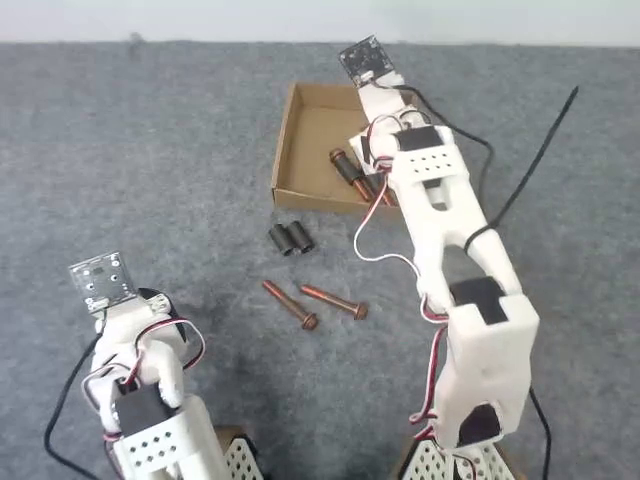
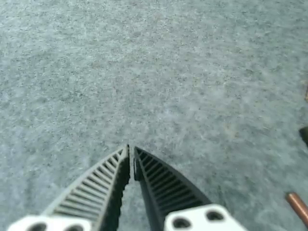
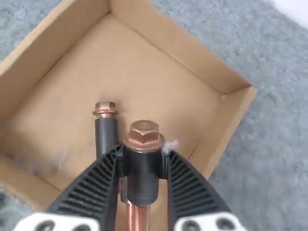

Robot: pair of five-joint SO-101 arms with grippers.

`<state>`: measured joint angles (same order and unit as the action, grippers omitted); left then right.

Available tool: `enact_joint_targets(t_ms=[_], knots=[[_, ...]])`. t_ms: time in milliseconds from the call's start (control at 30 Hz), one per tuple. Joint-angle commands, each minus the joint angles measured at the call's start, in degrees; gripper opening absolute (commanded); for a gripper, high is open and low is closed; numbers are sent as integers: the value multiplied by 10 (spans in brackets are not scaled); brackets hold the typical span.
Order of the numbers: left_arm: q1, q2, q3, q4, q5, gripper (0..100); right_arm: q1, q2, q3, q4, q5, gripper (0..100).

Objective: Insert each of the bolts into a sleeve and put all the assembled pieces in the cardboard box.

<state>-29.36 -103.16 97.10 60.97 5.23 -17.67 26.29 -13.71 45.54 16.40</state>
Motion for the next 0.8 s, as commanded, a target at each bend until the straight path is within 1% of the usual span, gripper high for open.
enact_joint_targets(t_ms=[0, 133, 233, 300, 667, 767], knots=[[-4, -11, -6, 4, -6, 12, 2, 4, -55, 2, 12, 10], [-4, -11, -6, 3, -6, 12, 1, 30, -55, 0, 14, 17], [-4, -11, -6, 1, -6, 12, 5, 40, -55, -1, 13, 71], [-4, -11, -6, 1, -6, 12, 7, 41, -55, -1, 12, 88], [-4, -11, -6, 1, -6, 12, 17, 39, -55, 3, 11, 81], [-4, -11, -6, 1, -6, 12, 13, 15, -55, 33, 11, 80]])
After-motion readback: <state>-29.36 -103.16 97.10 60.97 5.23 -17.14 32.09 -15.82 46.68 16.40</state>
